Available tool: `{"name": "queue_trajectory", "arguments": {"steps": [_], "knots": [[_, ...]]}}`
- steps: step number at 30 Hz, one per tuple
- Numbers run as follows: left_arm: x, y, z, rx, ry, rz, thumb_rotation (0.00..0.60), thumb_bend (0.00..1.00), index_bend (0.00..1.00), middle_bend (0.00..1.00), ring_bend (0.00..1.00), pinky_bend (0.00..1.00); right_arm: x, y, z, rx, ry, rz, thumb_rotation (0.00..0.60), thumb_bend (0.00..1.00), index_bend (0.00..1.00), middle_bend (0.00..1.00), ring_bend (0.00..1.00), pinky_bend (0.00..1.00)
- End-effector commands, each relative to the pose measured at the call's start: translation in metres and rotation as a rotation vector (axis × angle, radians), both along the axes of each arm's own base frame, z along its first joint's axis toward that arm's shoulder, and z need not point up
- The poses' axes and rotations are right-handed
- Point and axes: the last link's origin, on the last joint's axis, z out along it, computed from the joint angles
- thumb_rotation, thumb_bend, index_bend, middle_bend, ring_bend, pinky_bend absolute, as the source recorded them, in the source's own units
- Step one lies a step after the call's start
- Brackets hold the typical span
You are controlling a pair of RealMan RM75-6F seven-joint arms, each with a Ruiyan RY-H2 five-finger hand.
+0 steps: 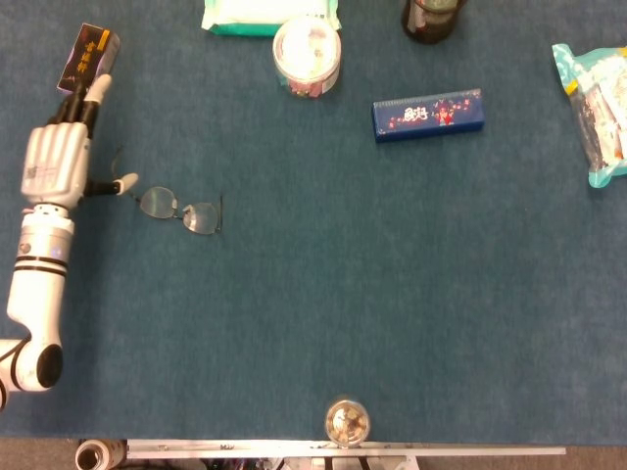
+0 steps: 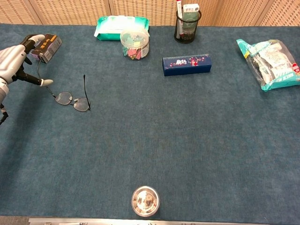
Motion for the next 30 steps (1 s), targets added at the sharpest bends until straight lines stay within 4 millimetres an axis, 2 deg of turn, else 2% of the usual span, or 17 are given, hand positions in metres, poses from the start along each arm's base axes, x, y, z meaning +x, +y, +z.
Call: {"name": "queue_trajectory", "arguments": {"steps": [1, 6, 17, 22, 26, 30], "knots": [[-0.003, -0.001, 0.004, 0.012, 0.003, 0.014, 0.600, 0.04, 0.00, 0.00, 0.13, 0.32, 0.000, 0.000, 0.000, 0.000, -0.001, 0.000, 0.600, 0.22, 0.43, 0.39, 0.34, 0.58], [0.000, -0.005, 0.006, 0.018, -0.001, 0.009, 0.600, 0.04, 0.00, 0.00, 0.13, 0.32, 0.001, 0.000, 0.001, -0.005, -0.003, 0.006, 0.600, 0.22, 0.43, 0.39, 0.34, 0.58], [0.037, -0.017, 0.011, 0.026, -0.027, -0.120, 0.600, 0.04, 0.00, 0.00, 0.13, 0.32, 0.000, 0.001, 0.005, -0.013, -0.005, 0.010, 0.600, 0.22, 0.44, 0.39, 0.34, 0.58], [0.047, -0.022, 0.016, 0.029, -0.038, -0.133, 0.600, 0.04, 0.00, 0.00, 0.13, 0.32, 0.000, 0.000, 0.007, -0.014, -0.007, 0.013, 0.600, 0.22, 0.44, 0.39, 0.34, 0.58], [0.057, -0.025, 0.027, 0.057, -0.025, -0.146, 0.600, 0.04, 0.00, 0.00, 0.13, 0.32, -0.001, -0.001, 0.009, -0.014, -0.016, 0.019, 0.600, 0.22, 0.43, 0.39, 0.34, 0.58], [0.057, -0.023, 0.037, 0.082, 0.006, -0.131, 0.600, 0.04, 0.00, 0.00, 0.13, 0.32, -0.001, -0.001, 0.011, -0.017, -0.017, 0.027, 0.600, 0.22, 0.43, 0.39, 0.34, 0.58]]}}
